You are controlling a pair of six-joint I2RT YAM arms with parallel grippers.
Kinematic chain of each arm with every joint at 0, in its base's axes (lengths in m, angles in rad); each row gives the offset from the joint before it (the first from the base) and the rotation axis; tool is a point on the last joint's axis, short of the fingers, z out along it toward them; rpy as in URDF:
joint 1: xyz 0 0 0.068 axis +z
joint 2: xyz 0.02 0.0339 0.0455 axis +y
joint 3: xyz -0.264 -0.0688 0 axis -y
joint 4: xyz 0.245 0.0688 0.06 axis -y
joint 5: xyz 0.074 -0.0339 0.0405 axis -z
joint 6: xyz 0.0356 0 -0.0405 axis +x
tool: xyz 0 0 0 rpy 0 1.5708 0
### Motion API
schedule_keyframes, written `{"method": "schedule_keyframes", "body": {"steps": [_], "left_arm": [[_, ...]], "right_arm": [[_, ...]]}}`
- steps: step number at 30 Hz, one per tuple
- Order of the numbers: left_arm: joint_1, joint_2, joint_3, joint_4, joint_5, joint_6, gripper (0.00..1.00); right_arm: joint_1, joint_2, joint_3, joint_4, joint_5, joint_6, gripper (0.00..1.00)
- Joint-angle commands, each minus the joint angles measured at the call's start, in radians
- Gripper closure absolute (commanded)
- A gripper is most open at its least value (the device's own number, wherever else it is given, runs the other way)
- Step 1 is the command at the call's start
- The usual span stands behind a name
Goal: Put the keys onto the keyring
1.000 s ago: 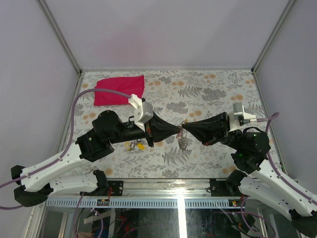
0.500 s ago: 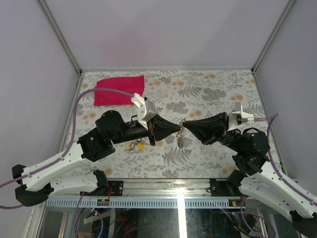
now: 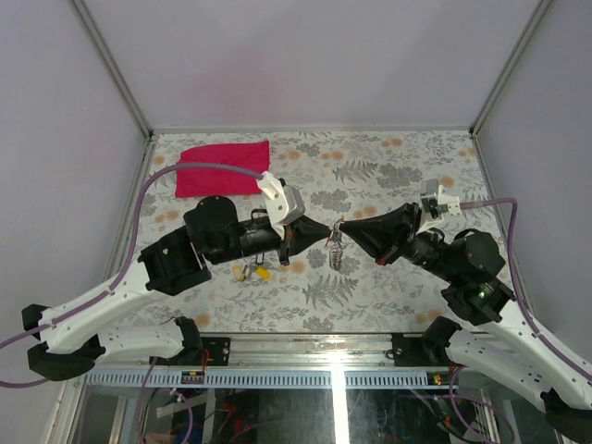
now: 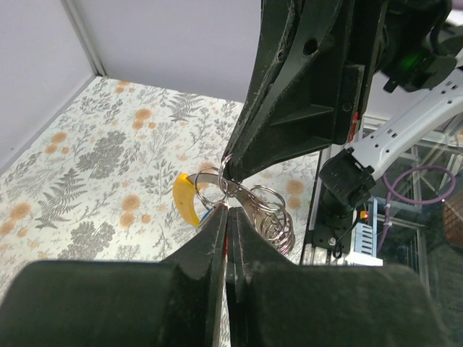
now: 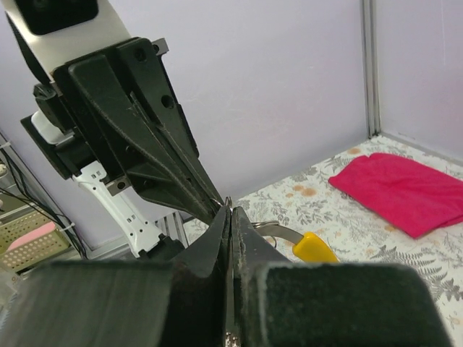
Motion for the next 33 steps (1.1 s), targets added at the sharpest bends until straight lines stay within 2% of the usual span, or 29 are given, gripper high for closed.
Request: {"method": "schedule_keyframes", "body": {"steps": [1,20,33], "left_arm": [[-0.008,0.001,0.054,-0.105,-0.037,0.067,1.00],[-0.018,0.031,0.079,-0.129,-0.011,0.094,0.99],[-0.021,0.029,0.092,-0.126,-0.085,0.115,1.00]], "right_arm": [[-0.004,0.007,0.088,-0.009,0.070,-0.006,1.00],[-0.004,0.079,0.133,-0.040,-0.047,0.045,1.00],[-0.004,0.111,0.159,-0.112,-0.094,0.044,1.00]]}}
